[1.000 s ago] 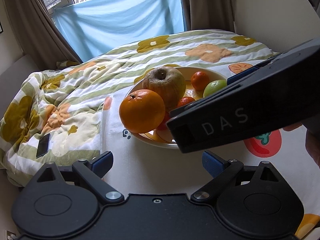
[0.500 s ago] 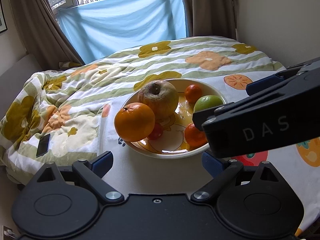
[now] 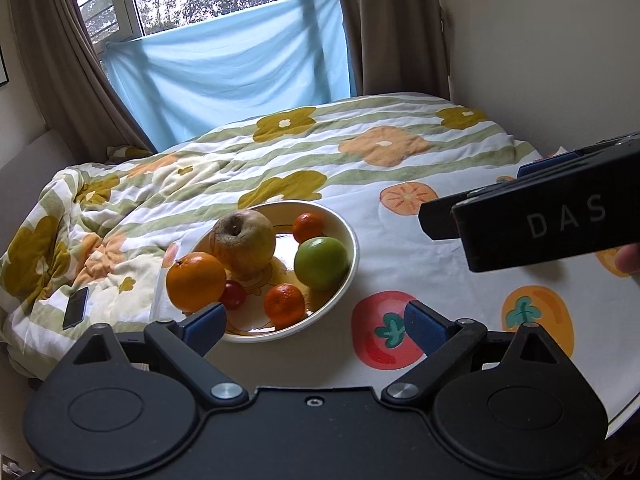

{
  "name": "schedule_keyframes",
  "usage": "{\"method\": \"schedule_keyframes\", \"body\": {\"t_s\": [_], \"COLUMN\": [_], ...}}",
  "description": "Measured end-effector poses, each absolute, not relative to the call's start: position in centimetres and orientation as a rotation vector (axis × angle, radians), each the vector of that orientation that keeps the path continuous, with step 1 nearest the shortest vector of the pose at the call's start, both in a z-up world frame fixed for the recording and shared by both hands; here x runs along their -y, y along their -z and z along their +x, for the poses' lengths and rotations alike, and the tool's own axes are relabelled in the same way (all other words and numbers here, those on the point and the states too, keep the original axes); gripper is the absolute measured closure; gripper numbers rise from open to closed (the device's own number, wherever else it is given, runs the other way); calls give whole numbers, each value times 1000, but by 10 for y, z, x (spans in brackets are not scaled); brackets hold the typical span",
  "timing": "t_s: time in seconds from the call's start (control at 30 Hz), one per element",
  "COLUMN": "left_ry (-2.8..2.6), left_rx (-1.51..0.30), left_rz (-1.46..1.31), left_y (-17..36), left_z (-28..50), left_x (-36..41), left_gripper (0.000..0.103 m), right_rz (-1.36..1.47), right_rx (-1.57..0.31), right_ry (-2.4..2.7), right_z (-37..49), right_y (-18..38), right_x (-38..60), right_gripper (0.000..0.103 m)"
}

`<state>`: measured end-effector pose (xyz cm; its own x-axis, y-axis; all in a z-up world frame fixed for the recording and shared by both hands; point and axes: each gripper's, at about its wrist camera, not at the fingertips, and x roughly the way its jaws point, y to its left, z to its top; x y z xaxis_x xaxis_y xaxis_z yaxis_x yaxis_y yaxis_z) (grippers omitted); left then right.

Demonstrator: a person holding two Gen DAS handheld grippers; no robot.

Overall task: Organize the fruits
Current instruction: 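Move both grippers back toward the remaining fruits on the sheet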

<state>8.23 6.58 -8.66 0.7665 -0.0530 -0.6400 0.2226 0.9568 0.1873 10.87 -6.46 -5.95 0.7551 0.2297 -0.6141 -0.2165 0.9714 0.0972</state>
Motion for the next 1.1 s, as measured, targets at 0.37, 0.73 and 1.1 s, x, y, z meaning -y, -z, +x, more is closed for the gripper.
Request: {"method": "schedule_keyframes", "body": {"t_s": [0.37,0.73,1.1], "left_ry": [208,245,213], "left_rx": [-644,-651,-710], "left_rz": [249,239,217], "left_y": [70,88,136], "left_z": [69,91,134], "left_x": [12,96,147], "left_gripper": [5,5,6], "right_rz": [44,70,116], "right_rx": [-645,-652,-708], "right_ry": [-130,-30,40], "right_z": [84,104,151], "right_y": [46,68,118], "right_x": [174,273,318], "right_gripper": [0,0,0]}}
